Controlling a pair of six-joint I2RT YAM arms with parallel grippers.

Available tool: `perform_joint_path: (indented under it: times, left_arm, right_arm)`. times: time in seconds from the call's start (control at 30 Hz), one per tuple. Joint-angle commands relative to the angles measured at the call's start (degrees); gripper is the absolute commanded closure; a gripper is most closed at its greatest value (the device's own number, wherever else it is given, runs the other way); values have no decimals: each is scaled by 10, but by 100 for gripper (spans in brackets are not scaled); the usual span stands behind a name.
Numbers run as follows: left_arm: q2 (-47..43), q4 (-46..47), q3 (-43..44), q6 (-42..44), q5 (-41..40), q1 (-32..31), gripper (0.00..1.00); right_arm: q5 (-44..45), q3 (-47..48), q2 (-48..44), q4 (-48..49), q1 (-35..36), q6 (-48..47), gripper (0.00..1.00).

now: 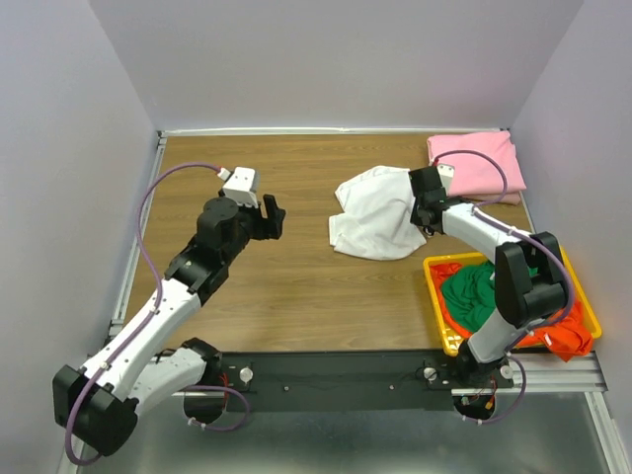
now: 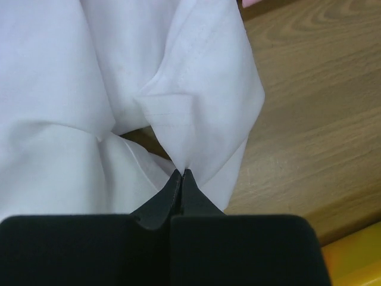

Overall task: Fold and stack the t-shirts
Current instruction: Flatten the tshirt out

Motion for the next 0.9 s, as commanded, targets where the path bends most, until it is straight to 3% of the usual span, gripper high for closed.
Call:
perform_joint_path:
  times: [0.0, 0.1, 0.2, 0.53, 0.7, 0.87]
  left_arm:
    - [17, 1, 3, -72, -56, -68, 23]
    - [68, 95, -44, -121, -33, -113, 23]
    - [122, 141, -32, -134, -4, -129, 24]
    - [311, 192, 43, -127, 12, -176, 26]
    - [376, 214, 67, -124, 33, -183, 30]
    - [406, 198, 84, -113, -1, -184, 34]
  right_arm:
    - [-6, -11, -19, 2, 3, 31, 100]
    - [-20, -29, -42, 1, 2, 34, 100]
    - [-27, -48, -61, 3, 2, 34, 100]
    - [-45, -98, -121, 5, 3, 39, 99]
    - [-66, -109, -144, 5, 3, 43, 100]
    - [-68, -123, -164, 5, 3, 40, 100]
